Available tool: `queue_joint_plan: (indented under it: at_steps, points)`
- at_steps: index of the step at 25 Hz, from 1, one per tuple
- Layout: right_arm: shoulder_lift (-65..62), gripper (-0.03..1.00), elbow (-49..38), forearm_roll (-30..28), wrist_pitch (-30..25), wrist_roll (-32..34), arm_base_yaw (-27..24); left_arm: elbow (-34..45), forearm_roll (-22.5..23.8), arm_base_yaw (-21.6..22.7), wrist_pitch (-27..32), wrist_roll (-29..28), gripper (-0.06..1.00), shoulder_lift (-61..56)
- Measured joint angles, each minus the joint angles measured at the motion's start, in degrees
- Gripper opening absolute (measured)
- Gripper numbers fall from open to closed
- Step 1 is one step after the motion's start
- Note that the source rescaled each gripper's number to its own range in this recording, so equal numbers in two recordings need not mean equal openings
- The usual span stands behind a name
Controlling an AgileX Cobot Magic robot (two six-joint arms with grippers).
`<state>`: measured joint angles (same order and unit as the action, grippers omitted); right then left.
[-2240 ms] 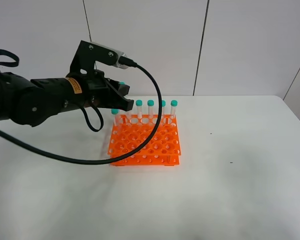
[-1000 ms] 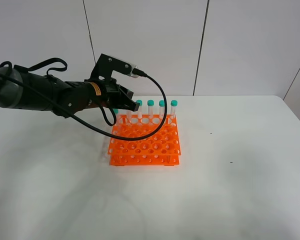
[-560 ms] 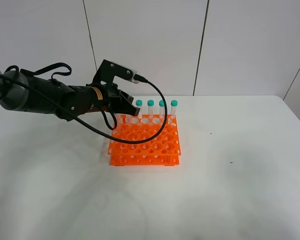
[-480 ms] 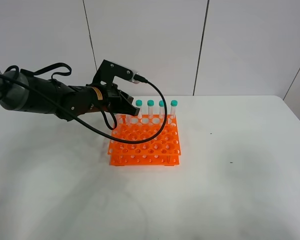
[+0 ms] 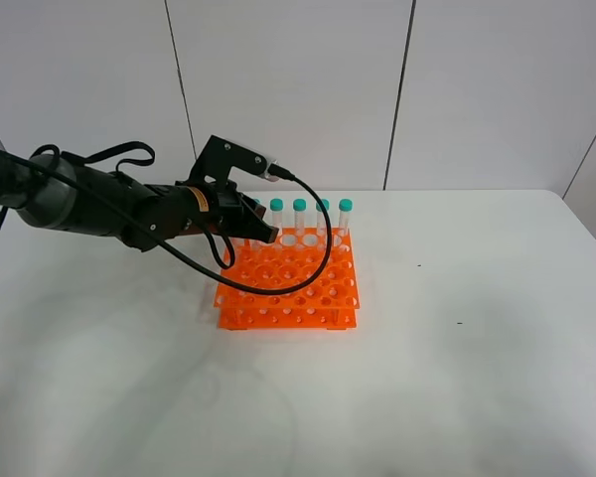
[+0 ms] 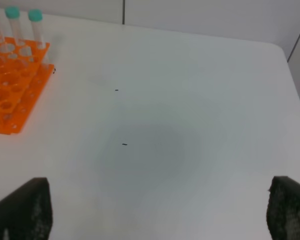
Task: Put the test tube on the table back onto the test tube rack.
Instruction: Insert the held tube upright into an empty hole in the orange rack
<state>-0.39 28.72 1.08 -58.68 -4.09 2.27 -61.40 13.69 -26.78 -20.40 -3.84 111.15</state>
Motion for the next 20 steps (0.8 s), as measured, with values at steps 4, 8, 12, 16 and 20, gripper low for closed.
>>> queue_joint_plan:
  at_steps: [4,8,12,16,20]
  points:
    - [0.0,0.94,0.0,0.0,0.0,0.0,0.0,0.0,0.0,0.0,-0.4,0.0,0.00,1.3]
    - [0.0,0.94,0.0,0.0,0.0,0.0,0.0,0.0,0.0,0.0,-1.3,0.0,0.00,2.4]
    - [0.0,0.94,0.0,0.0,0.0,0.0,0.0,0.0,0.0,0.0,-1.4,0.0,0.00,2.4]
    - [0.0,0.94,0.0,0.0,0.0,0.0,0.0,0.0,0.0,0.0,-1.6,-0.3,0.00,2.5]
    - [0.0,0.94,0.0,0.0,0.0,0.0,0.0,0.0,0.0,0.0,-1.6,-4.1,0.00,2.5]
